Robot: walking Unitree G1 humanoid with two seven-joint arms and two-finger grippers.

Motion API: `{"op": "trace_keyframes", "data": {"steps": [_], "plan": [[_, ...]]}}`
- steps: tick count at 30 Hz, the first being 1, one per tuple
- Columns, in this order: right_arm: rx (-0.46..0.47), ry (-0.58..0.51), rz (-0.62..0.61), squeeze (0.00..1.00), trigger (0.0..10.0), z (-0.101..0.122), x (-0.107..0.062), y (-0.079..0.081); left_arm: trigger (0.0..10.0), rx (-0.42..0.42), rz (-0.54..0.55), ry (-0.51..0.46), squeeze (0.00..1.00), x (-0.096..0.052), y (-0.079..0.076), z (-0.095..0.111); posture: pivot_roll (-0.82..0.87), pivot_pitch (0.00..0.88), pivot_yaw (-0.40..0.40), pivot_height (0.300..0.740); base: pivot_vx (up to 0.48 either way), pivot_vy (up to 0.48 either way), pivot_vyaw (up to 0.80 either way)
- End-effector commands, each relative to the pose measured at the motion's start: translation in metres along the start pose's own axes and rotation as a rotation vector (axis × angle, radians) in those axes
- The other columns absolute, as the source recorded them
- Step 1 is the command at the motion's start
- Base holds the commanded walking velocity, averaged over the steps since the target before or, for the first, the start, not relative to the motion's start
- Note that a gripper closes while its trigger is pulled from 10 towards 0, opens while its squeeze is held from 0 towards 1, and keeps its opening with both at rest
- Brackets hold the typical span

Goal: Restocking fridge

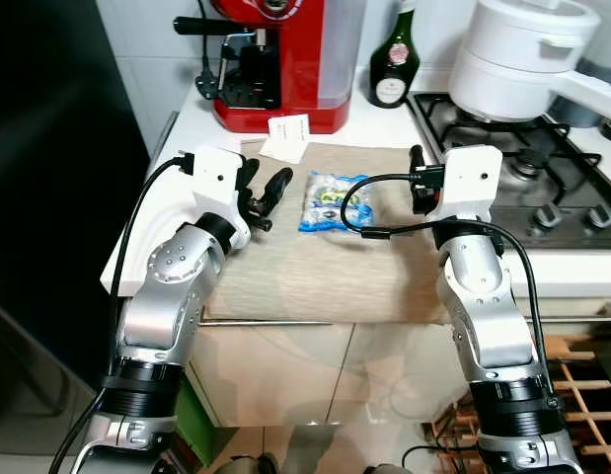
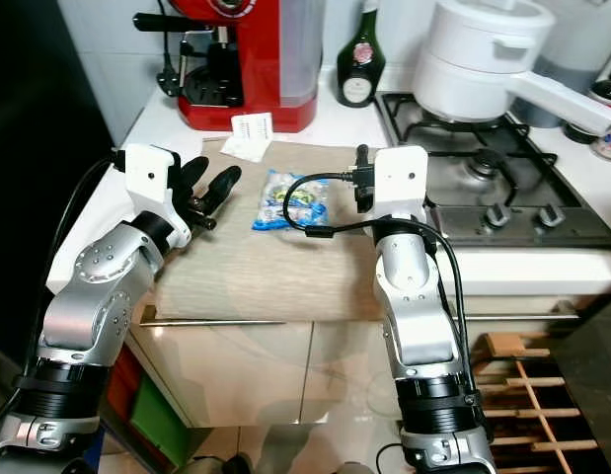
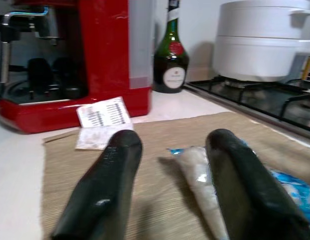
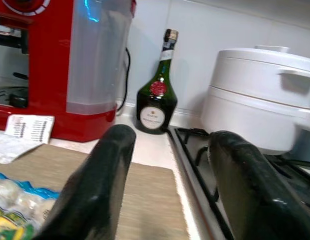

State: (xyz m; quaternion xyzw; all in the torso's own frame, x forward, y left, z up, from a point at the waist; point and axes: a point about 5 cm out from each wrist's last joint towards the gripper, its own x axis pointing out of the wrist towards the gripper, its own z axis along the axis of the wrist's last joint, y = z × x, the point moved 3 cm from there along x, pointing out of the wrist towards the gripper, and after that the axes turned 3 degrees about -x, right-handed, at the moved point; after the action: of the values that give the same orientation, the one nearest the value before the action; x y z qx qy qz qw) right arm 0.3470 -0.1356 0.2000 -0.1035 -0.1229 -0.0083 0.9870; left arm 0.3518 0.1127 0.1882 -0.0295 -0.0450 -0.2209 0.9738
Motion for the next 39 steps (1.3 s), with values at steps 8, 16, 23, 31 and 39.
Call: {"op": "trace_keyframes", "data": {"steps": [8, 16, 23, 31, 39], "plan": [[-0.017, 0.025, -0.024, 0.0, 10.0, -0.007, -0.003, -0.001, 10.0, -0.124, -0.082, 0.118, 0.0, 0.016, -0.018, -0.019, -0.14, 0.045, 0.038, 0.74, 0.0, 0.0, 0.0], [0.0, 0.034, -0.046, 0.0, 10.0, -0.007, -0.005, -0.004, 10.0, -0.266, -0.031, 0.231, 0.0, 0.03, -0.011, -0.042, -0.16, 0.046, 0.049, 0.74, 0.0, 0.0, 0.0], [0.003, 0.034, -0.049, 0.0, 10.0, -0.006, -0.006, -0.005, 10.0, -0.348, -0.018, 0.274, 0.0, 0.038, -0.008, -0.052, -0.17, 0.05, 0.051, 0.74, 0.0, 0.0, 0.0], [0.011, 0.037, -0.047, 0.0, 10.0, -0.007, -0.008, -0.002, 10.0, -0.435, 0.035, 0.275, 0.0, 0.048, -0.004, -0.054, -0.17, 0.056, 0.058, 0.74, 0.0, 0.0, 0.0], [0.039, 0.022, -0.044, 0.0, 10.0, -0.004, -0.009, 0.0, 10.0, -0.369, 0.008, 0.147, 0.0, 0.056, -0.005, -0.03, -0.17, 0.065, 0.056, 0.74, 0.0, 0.0, 0.0]]}}
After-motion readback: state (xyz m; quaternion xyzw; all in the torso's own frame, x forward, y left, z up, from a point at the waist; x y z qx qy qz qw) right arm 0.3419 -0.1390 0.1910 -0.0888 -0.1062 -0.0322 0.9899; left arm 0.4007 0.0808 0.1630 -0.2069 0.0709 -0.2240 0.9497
